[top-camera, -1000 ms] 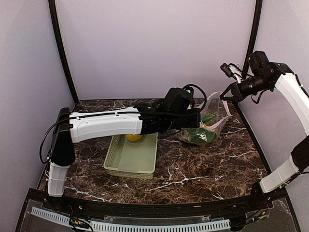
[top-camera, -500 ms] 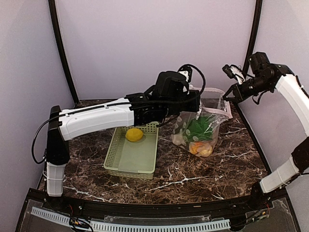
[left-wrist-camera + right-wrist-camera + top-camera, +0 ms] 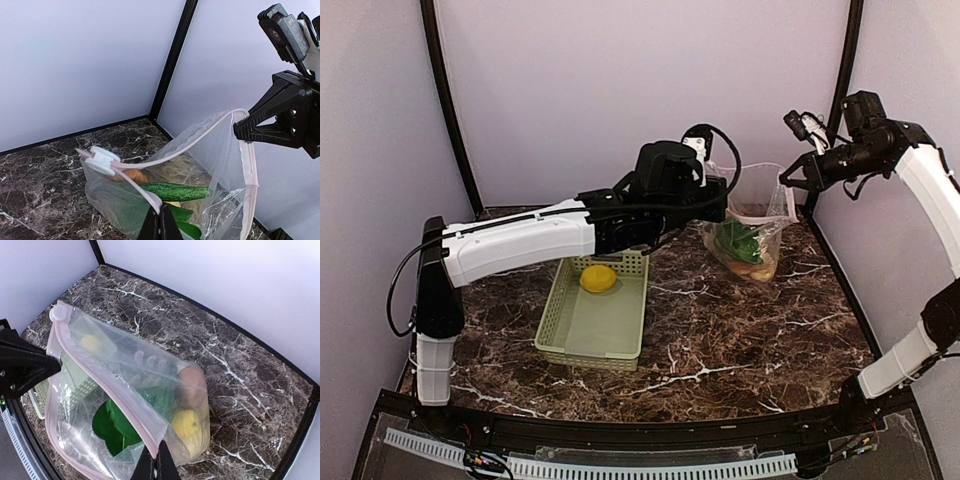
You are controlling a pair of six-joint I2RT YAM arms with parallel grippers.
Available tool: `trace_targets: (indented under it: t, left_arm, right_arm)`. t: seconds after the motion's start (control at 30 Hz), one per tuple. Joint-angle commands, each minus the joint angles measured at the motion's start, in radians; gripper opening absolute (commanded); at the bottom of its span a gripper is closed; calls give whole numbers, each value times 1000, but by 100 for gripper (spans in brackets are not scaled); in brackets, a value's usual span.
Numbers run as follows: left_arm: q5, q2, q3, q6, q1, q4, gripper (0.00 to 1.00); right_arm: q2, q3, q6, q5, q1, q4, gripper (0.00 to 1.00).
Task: Place the food in the zip-top bag and seal the zipper
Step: Adjust the zipper food storage bag at the center of the board, then move the fake fruit to the bin.
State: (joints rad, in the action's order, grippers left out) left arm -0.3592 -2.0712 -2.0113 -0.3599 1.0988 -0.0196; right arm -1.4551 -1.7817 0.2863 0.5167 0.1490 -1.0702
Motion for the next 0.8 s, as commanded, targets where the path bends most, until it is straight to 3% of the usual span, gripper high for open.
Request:
trace_targets:
  t: [0.0,0.1,0.23,0.4,0.57,0.77]
  left_arm:
    - [23,65,58,18,-3,31,3]
    - [49,69,106,-37,-4,-17,28]
    - [132,131,183,-35,9,-15,42]
    - [128,286,377,9,34,71,49]
    - [80,445,529,23,36,55,55]
    - [-116,577,684,74,35,-56,63]
  right_arm:
    - [26,128,6,87,-6,32,0]
    - [40,204,22,131,-6,30,0]
    - [67,258,35,168,-5,29,0]
    - [85,276,38,185,-5,30,0]
    - [95,287,37,196,-5,30,0]
    - [110,298,39,230,-6,31,0]
